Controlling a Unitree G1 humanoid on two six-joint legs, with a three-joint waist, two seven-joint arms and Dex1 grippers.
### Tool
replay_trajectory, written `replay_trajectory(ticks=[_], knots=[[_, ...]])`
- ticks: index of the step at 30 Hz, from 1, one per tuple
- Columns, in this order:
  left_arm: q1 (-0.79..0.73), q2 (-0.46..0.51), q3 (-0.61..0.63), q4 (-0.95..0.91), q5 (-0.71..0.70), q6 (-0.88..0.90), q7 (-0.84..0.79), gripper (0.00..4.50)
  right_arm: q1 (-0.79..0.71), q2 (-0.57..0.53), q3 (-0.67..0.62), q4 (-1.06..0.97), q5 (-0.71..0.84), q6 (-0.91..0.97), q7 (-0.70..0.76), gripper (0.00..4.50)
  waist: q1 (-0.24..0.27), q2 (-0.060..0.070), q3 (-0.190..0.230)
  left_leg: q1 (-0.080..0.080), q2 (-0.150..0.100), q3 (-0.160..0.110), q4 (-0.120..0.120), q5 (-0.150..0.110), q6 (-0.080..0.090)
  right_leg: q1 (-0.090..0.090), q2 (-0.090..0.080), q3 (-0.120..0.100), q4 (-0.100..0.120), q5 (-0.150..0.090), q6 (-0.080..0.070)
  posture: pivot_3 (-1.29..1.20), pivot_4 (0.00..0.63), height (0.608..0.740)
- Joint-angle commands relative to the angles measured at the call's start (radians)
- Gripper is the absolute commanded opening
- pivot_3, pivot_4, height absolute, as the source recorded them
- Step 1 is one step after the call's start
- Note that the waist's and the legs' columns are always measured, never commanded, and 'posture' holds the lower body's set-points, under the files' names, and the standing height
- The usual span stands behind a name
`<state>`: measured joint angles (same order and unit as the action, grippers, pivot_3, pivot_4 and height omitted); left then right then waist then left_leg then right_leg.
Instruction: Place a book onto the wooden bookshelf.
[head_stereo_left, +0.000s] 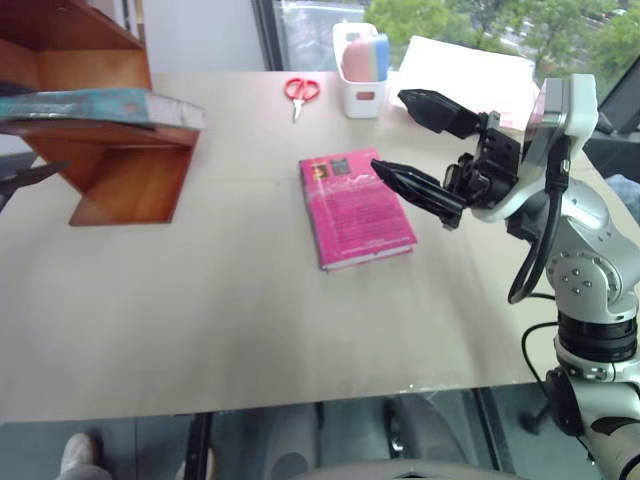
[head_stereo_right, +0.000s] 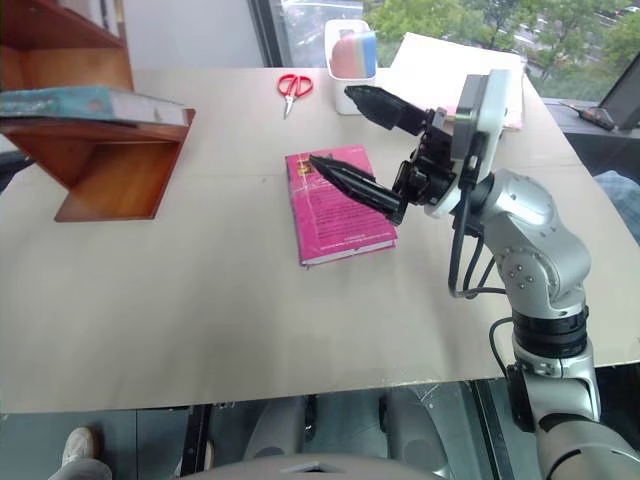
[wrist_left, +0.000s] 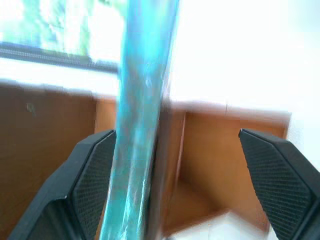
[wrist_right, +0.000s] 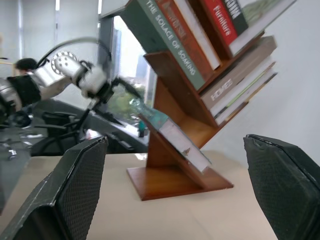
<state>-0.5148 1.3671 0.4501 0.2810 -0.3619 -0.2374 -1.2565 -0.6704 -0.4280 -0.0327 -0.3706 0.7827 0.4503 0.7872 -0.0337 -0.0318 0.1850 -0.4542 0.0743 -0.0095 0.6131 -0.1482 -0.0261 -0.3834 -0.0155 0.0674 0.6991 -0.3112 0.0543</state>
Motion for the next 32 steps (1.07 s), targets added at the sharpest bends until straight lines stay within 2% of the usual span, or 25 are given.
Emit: replay_trajectory(ticks=[1,2,4,6,7,11,12,14,17,18,19,22,27,32], knots=[[-0.023,0.024,0.064,-0.6,-0.454,0.522,0.361,4.14,-0.015,-0.038,-0.014,-0.001,0.021,0.032,0.036,4.5,0.003,-0.002,-0.001,0.0,0.0,-0.001,0.001,0.0,0.0,0.002,0.0,-0.001,-0.001,0.0,0.0,0.0,0.15,0.74],[-0.013,-0.004,0.034,-0.725,-0.587,0.611,0.476,4.14,-0.004,-0.054,-0.006,0.0,0.014,0.051,0.04,4.5,0.004,-0.003,-0.001,0.001,-0.001,-0.002,0.002,0.0,0.0,0.005,-0.001,-0.002,-0.003,0.0,0.001,0.0,0.15,0.74],[0.007,-0.102,-0.029,-0.858,-0.758,0.698,0.674,4.14,0.027,-0.092,-0.008,-0.002,-0.002,0.071,0.053,4.5,0.004,0.004,-0.003,0.004,-0.003,0.0,0.002,-0.001,0.002,0.009,-0.004,0.001,-0.004,0.001,0.003,0.0,0.15,0.74],[0.067,-0.248,-0.108,-0.925,-0.793,0.727,0.816,4.14,0.076,-0.107,-0.002,-0.021,-0.027,0.063,0.045,4.5,0.005,0.016,-0.009,0.008,-0.007,0.001,0.002,-0.001,0.002,0.011,-0.004,0.003,-0.003,0.001,0.003,0.0,0.15,0.74],[0.103,-0.33,-0.162,-0.944,-0.767,0.734,0.878,4.14,0.11,-0.124,0.006,-0.032,-0.065,0.053,0.035,4.5,0.004,0.017,-0.009,0.011,-0.006,0.001,0.002,-0.001,0.002,0.012,-0.002,0.003,-0.001,0.001,0.003,0.0,0.15,0.74],[0.228,-0.52,-0.259,-0.944,-0.642,0.745,0.963,4.14,0.209,-0.158,0.009,-0.06,-0.142,0.053,-0.008,4.5,-0.01,0.012,-0.007,0.017,0.002,0.0,0.001,-0.001,0.001,0.014,0.009,0.006,0.001,0.001,0.0,0.0,0.15,0.74],[0.306,-0.549,-0.298,-0.909,-0.515,0.688,0.951,4.14,0.258,-0.176,0.016,-0.062,-0.187,0.045,-0.023,4.5,-0.012,0.013,-0.007,0.018,0.002,0.001,0.001,-0.001,0.001,0.013,0.009,0.008,0.001,0.002,0.0,0.0,0.15,0.74],[0.408,-0.608,-0.313,-0.862,-0.473,0.664,0.898,4.14,0.354,-0.217,-0.004,-0.023,-0.255,0.029,-0.035,4.5,-0.011,0.013,-0.008,0.022,0.001,0.006,-0.001,-0.001,0.001,0.015,0.008,0.013,-0.002,0.002,0.0,0.0,0.15,0.74],[0.494,-0.626,-0.293,-0.828,-0.39,0.617,0.824,4.14,0.45,-0.265,-0.058,0.024,-0.269,-0.005,0.01,4.5,-0.001,0.01,-0.007,0.02,0.0,0.008,-0.002,-0.001,0.001,0.015,0.005,0.013,-0.003,0.001,0.0,0.0,0.15,0.74],[0.516,-0.637,-0.268,-0.815,-0.39,0.603,0.798,4.14,0.478,-0.275,-0.079,0.038,-0.274,-0.022,0.017,4.5,0.001,0.01,-0.007,0.018,0.0,0.007,-0.001,-0.001,0.001,0.013,0.005,0.012,-0.004,0.001,0.0,0.0,0.15,0.74],[0.544,-0.643,-0.234,-0.806,-0.407,0.6,0.769,4.34,0.504,-0.286,-0.095,0.047,-0.288,-0.046,0.024,4.5,0.002,0.01,-0.007,0.016,-0.001,0.008,-0.001,-0.001,0.001,0.011,0.004,0.013,-0.003,0.001,0.0,0.0,0.15,0.74],[0.64,-0.629,-0.136,-0.755,-0.378,0.569,0.687,4.34,0.578,-0.307,-0.156,0.071,-0.332,-0.133,0.028,4.5,-0.001,0.01,-0.007,0.017,-0.001,0.009,-0.001,-0.001,0.001,0.012,0.003,0.013,-0.004,0.001,0.0,0.0,0.15,0.74],[0.714,-0.604,-0.028,-0.677,-0.314,0.529,0.586,4.34,0.691,-0.351,-0.271,0.062,-0.306,-0.168,0.091,4.5,-0.002,0.01,-0.007,0.018,-0.001,0.009,-0.002,-0.001,0.001,0.012,0.004,0.013,-0.004,-0.001,-0.003,0.0,0.15,0.74],[0.745,-0.587,0.011,-0.617,-0.291,0.507,0.475,4.34,0.768,-0.384,-0.319,0.096,-0.352,-0.219,0.116,4.5,-0.002,0.01,-0.007,0.018,-0.001,0.012,-0.002,-0.001,0.001,0.012,0.001,0.014,-0.005,-0.001,-0.004,0.0,0.15,0.74]])
